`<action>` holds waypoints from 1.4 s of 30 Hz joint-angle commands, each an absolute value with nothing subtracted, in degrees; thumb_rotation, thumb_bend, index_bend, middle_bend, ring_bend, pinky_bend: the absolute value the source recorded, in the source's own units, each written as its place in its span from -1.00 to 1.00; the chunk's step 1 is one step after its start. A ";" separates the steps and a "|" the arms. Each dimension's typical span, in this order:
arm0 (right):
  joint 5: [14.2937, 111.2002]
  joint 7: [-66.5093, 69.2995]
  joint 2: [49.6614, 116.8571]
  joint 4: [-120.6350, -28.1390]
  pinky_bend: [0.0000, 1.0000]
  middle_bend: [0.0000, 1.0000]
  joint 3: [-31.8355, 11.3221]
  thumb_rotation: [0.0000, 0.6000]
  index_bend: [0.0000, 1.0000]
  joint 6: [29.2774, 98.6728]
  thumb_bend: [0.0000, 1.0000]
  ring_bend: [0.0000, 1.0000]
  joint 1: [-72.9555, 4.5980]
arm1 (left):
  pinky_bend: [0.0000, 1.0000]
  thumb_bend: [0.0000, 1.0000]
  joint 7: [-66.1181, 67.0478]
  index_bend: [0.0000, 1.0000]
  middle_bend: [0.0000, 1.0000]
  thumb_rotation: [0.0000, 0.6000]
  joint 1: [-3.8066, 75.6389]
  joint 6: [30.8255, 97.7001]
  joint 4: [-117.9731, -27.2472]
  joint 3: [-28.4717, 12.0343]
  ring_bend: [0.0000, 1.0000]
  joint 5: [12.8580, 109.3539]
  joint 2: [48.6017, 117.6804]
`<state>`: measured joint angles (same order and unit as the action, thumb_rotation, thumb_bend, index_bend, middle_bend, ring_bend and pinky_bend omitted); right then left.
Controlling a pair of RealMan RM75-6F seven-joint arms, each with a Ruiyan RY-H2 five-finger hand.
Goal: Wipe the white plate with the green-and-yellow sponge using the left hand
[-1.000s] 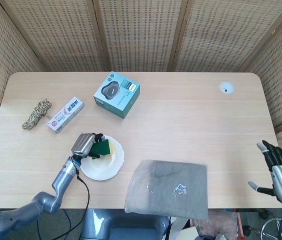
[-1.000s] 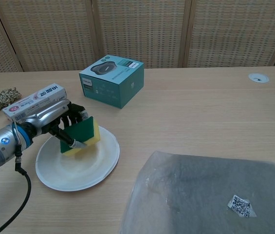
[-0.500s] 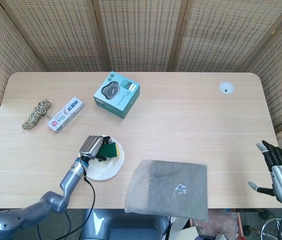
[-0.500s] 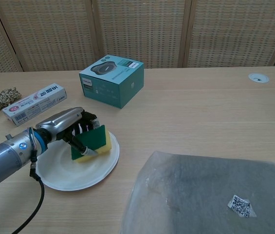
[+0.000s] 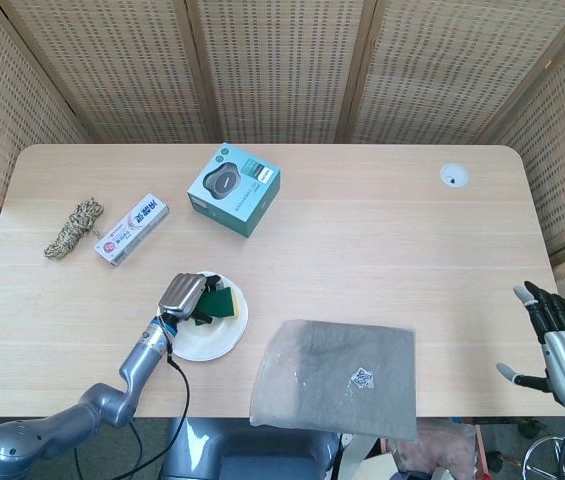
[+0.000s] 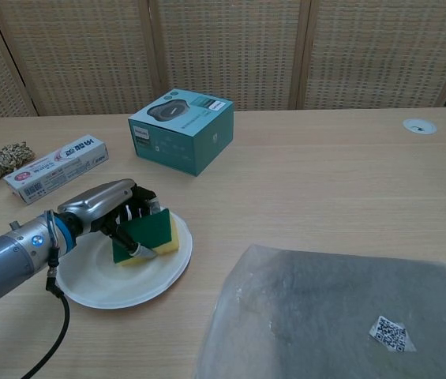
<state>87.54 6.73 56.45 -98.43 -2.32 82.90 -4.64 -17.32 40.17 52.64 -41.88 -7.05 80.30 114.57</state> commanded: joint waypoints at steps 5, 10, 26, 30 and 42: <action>87.49 7.10 56.35 -98.40 -1.00 -1.00 -2.38 1.00 -1.00 82.95 -1.00 -1.00 -4.63 | 0.00 -0.68 -17.00 0.43 0.23 1.00 40.87 55.38 -45.38 -8.09 -0.01 81.38 111.40; 87.53 7.29 56.23 -98.44 -1.00 -1.00 -2.34 1.00 -1.00 83.00 -1.00 -1.00 -4.58 | 0.01 -0.68 -13.14 0.43 0.23 1.00 41.98 54.77 -50.90 -8.13 -0.01 82.21 105.86; 88.71 6.83 55.86 -99.41 -1.00 -1.00 -1.78 1.00 -1.00 83.65 -1.00 -1.00 -4.19 | 0.00 -0.68 3.13 0.43 0.23 1.00 36.48 47.91 -73.19 -4.58 -0.01 72.01 81.67; 88.88 6.64 55.82 -99.60 -1.00 -1.00 -1.67 1.00 -1.00 83.63 -1.00 -1.00 -4.17 | 0.00 -0.68 0.27 0.43 0.23 1.00 34.65 47.41 -70.79 -3.67 -0.01 70.76 81.76; 89.48 6.36 55.73 -99.94 -1.00 -1.00 -1.45 1.00 -1.00 83.90 -1.00 -1.00 -4.07 | -1.00 -1.00 -4.14 -0.94 -1.00 1.00 32.70 42.76 -67.63 -3.26 -1.00 66.50 80.93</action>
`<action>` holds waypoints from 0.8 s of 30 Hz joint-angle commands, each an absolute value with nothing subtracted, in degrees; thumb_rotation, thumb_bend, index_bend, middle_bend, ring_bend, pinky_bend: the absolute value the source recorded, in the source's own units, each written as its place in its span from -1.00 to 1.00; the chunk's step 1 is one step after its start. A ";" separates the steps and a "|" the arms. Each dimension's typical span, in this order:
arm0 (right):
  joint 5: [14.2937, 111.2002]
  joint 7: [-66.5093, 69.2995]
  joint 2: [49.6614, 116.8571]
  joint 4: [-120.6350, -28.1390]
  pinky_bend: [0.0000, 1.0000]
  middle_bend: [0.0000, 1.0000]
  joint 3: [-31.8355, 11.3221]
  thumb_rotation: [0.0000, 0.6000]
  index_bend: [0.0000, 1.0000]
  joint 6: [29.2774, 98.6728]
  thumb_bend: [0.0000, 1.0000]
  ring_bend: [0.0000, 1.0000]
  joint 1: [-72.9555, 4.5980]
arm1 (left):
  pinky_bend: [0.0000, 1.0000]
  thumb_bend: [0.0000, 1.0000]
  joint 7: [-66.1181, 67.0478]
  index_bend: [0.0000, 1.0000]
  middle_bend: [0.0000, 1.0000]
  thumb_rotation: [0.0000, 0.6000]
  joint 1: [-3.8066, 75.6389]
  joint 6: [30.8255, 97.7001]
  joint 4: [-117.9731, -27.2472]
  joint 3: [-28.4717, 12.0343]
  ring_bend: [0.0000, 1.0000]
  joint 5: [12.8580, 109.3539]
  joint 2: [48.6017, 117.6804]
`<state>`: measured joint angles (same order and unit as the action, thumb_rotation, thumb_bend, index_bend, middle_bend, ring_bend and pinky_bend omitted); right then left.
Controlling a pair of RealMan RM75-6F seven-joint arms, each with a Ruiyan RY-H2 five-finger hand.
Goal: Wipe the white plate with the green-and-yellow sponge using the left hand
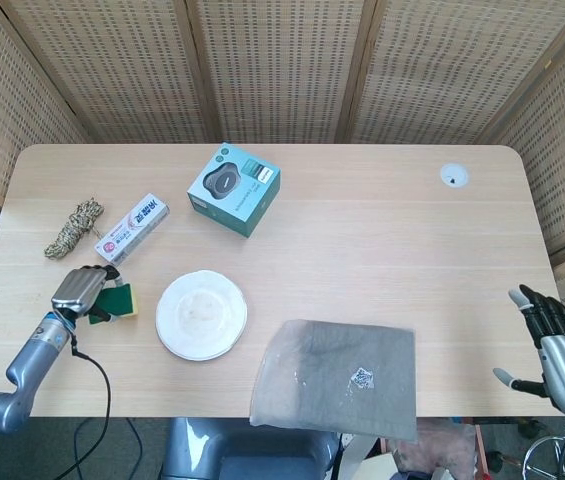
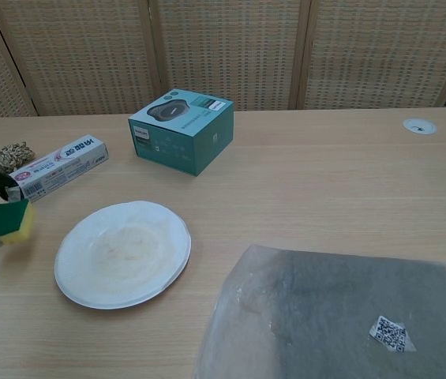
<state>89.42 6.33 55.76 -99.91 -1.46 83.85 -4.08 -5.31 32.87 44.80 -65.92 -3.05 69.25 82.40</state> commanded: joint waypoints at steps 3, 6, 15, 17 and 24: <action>89.62 6.58 55.62 -99.97 -1.00 -1.00 -1.43 1.00 -1.00 84.04 -1.00 -1.00 -4.03 | -1.00 -1.00 -1.40 -1.00 -1.00 1.00 32.32 43.75 -71.18 -4.28 -1.00 63.33 78.54; 89.59 6.95 55.48 -99.82 -1.00 -1.00 -1.48 1.00 -1.00 84.28 -1.00 -1.00 -3.93 | -1.00 -1.00 1.08 -1.00 -1.00 1.00 30.63 48.70 -77.31 -5.79 -1.00 60.75 75.21; 89.86 7.47 55.32 -99.44 -1.00 -1.00 -1.90 1.00 -1.00 85.88 -1.00 -1.00 -3.43 | -1.00 -1.00 8.76 -1.00 -1.00 1.00 19.29 76.66 -93.77 -6.20 -1.00 65.30 67.15; 89.98 7.49 55.48 -99.13 -1.00 -1.00 -1.96 1.00 -1.00 86.15 -1.00 -1.00 -3.38 | -1.00 -1.00 10.66 -1.00 -1.00 1.00 16.53 83.15 -94.83 -5.35 -1.00 67.78 68.89; 89.28 6.57 56.36 -98.16 -1.00 -1.00 -2.47 1.00 -1.00 86.50 -1.00 -1.00 -3.34 | -1.00 -1.00 11.48 -1.00 -1.00 1.00 11.44 90.27 -95.81 -3.08 -1.00 71.46 71.13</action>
